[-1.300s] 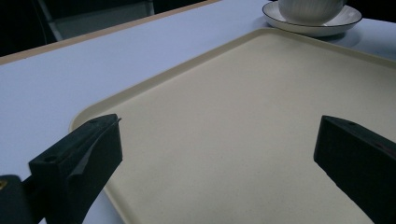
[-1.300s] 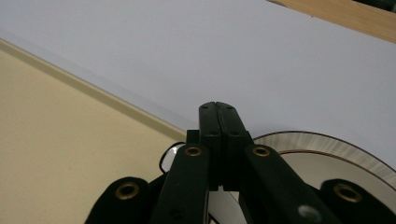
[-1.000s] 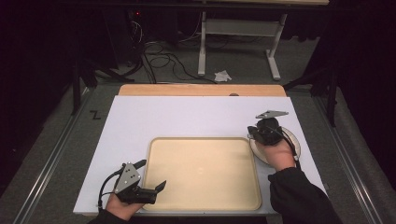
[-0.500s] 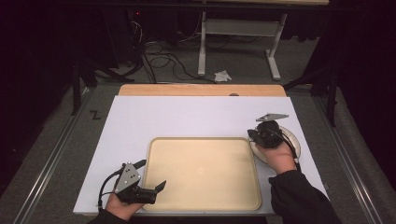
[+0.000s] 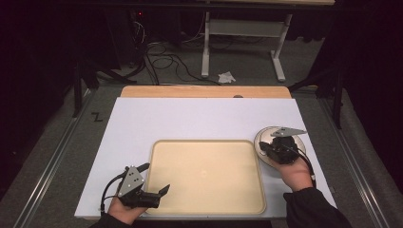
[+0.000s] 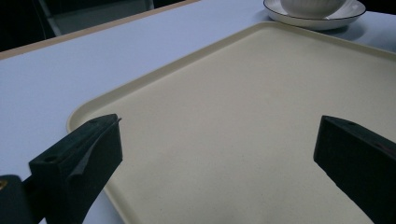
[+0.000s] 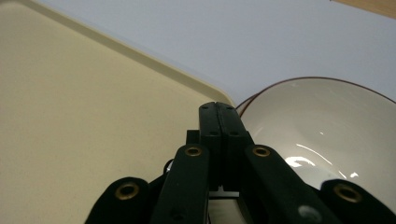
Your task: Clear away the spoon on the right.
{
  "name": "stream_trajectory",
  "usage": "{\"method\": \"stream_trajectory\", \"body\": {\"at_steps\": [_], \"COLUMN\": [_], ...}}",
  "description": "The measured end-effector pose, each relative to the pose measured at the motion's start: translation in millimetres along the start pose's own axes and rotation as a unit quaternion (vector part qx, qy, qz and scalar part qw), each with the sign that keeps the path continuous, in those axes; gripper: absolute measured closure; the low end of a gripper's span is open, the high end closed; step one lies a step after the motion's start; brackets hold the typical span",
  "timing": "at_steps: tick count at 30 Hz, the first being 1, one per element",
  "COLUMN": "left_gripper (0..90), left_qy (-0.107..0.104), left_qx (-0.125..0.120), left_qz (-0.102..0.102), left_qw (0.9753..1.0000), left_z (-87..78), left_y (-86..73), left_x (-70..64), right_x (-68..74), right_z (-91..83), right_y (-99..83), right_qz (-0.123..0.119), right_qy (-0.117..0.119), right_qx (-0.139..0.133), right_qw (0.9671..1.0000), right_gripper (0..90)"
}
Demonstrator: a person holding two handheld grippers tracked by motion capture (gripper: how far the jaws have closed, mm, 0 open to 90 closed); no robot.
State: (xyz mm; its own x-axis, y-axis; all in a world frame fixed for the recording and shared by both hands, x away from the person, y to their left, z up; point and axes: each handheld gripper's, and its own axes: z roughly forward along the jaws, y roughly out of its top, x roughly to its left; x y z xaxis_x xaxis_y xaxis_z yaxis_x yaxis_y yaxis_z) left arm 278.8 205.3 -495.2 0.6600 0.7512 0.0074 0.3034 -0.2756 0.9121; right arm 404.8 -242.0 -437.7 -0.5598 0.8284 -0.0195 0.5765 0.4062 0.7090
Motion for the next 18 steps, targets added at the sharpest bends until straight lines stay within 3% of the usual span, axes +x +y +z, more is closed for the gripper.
{"method": "stream_trajectory", "body": {"at_steps": [11,13,14,18], "left_gripper": [2.0,2.0,2.0,2.0], "left_qy": [-0.001,-0.002,-0.001,-0.001], "left_qx": [0.004,0.006,0.007,0.005], "left_qz": [0.000,0.001,0.002,0.001], "left_qw": [1.0000,1.0000,1.0000,1.0000], "left_z": [2.1,2.6,3.1,2.0], "left_y": [-0.4,-0.3,-0.2,-0.1], "left_x": [-1.7,-1.7,-1.9,-2.4], "right_x": [-8.5,-3.6,4.9,18.7], "right_z": [-23.2,-27.1,-26.3,-16.2], "right_y": [-14.2,-12.1,-7.9,-3.0], "right_qz": [0.003,-0.004,-0.013,-0.030], "right_qy": [-0.009,-0.009,0.002,0.005], "right_qx": [-0.014,-0.027,-0.033,-0.023], "right_qw": [0.9999,0.9996,0.9994,0.9993], "right_gripper": [90.0,90.0,90.0,90.0]}}
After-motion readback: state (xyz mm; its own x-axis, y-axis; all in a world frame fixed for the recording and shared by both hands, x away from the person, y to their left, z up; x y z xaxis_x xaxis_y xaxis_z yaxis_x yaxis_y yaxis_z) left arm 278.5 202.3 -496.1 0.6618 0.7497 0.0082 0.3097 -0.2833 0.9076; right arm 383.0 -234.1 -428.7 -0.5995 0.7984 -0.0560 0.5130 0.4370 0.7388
